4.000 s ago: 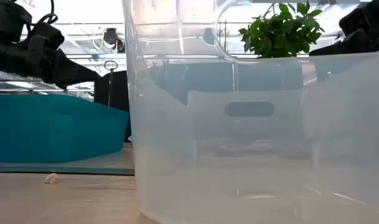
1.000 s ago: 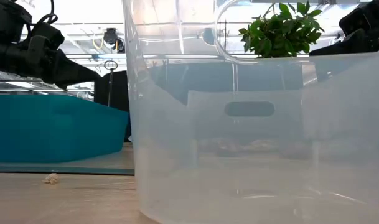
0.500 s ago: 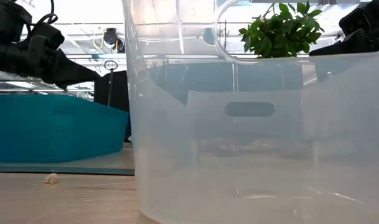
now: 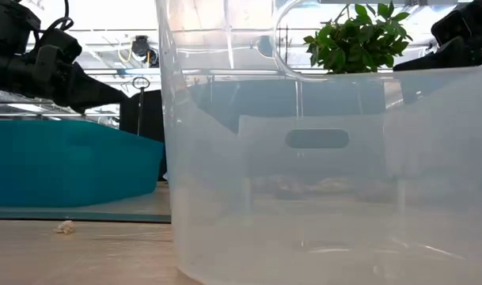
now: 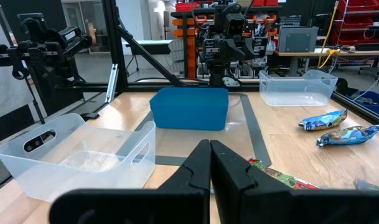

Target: Pick and place Granola Bars by type

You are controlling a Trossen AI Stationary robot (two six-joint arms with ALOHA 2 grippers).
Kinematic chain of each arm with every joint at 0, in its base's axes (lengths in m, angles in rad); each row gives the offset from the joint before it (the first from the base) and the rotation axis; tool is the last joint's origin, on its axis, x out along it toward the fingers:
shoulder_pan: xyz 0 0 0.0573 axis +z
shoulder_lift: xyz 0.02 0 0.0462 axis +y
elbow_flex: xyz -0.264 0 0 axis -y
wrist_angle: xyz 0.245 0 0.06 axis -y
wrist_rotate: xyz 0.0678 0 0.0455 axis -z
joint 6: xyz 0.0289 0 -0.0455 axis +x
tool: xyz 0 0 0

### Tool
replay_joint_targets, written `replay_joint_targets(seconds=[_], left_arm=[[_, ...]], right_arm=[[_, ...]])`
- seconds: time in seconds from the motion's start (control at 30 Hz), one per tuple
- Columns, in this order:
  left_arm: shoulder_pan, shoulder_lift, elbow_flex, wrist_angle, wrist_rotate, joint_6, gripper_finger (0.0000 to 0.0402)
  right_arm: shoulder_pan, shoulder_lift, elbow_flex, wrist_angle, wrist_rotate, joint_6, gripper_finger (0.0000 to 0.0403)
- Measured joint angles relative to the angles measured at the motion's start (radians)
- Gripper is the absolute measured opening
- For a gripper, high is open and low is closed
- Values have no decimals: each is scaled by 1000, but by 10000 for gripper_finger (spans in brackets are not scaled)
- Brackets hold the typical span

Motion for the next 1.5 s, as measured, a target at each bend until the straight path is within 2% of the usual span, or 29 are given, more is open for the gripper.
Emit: replay_joint_targets(seconds=[0.37, 0.5, 0.57, 0.83, 0.97, 1.03, 1.2, 1.33, 1.5], left_arm=[[0, 0, 0, 0, 0, 0, 108], [0, 0, 0, 0, 0, 0, 108], [0, 0, 0, 0, 0, 0, 108], [0, 0, 0, 0, 0, 0, 108], [0, 0, 0, 0, 0, 0, 108], [0, 0, 0, 0, 0, 0, 108], [0, 0, 0, 0, 0, 0, 108], [0, 0, 0, 1, 0, 0, 108], [0, 0, 0, 2, 0, 0, 108]], right_arm=[[0, 0, 0, 0, 0, -2, 0], [0, 1, 0, 59, 3, -155, 0], [0, 1, 0, 108, -1, -167, 0], [0, 1, 0, 182, 0, 21, 0], [0, 8, 5, 163, 5, 42, 0], [0, 27, 28, 96, 15, 73, 0], [14, 172, 128, -189, 100, 201, 0], [48, 383, 240, -356, 106, 295, 0], [111, 663, 393, -456, 104, 326, 0]])
